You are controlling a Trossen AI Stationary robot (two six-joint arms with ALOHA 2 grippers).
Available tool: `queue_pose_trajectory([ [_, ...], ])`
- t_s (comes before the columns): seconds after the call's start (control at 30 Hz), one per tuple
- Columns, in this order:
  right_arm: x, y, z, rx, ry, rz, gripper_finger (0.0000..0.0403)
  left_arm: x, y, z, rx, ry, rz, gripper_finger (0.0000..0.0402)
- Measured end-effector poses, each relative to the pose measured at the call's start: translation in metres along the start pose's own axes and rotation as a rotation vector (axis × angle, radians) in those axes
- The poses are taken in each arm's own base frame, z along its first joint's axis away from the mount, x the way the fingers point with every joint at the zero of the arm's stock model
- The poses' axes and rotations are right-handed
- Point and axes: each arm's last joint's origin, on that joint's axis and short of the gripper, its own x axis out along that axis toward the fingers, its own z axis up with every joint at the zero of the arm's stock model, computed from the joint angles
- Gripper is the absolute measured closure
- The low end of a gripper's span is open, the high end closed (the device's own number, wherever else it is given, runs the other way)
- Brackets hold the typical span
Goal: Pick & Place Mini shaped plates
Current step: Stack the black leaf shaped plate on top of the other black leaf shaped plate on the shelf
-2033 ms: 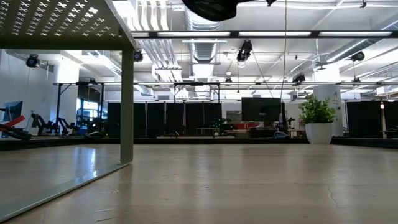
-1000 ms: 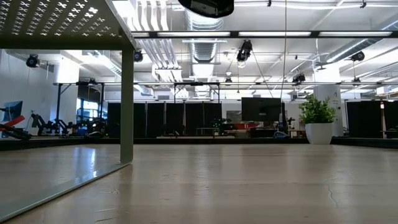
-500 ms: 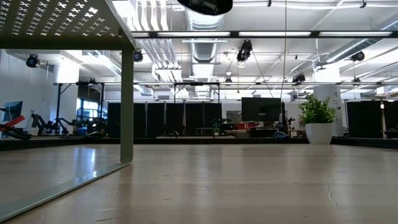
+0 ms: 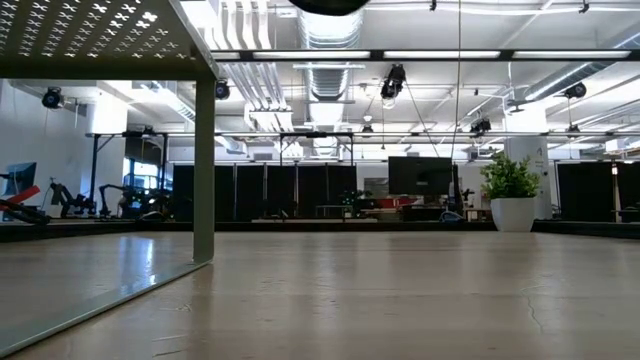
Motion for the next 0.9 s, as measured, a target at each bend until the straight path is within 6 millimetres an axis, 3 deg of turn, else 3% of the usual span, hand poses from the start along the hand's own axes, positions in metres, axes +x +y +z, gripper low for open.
queue_pose_trajectory([
  [0.23,0.0,0.0,0.0004,-0.002,-0.003,0.001,0.0386,0.0001,-0.0003,0.0,-0.001,0.0,-0.006,0.0401],
  [0.9,-0.0007,0.0014,0.0003,-0.024,-0.005,0.011,0.0268,0.0005,0.0002,-0.0007,0.002,0.008,-0.009,0.0401],
])
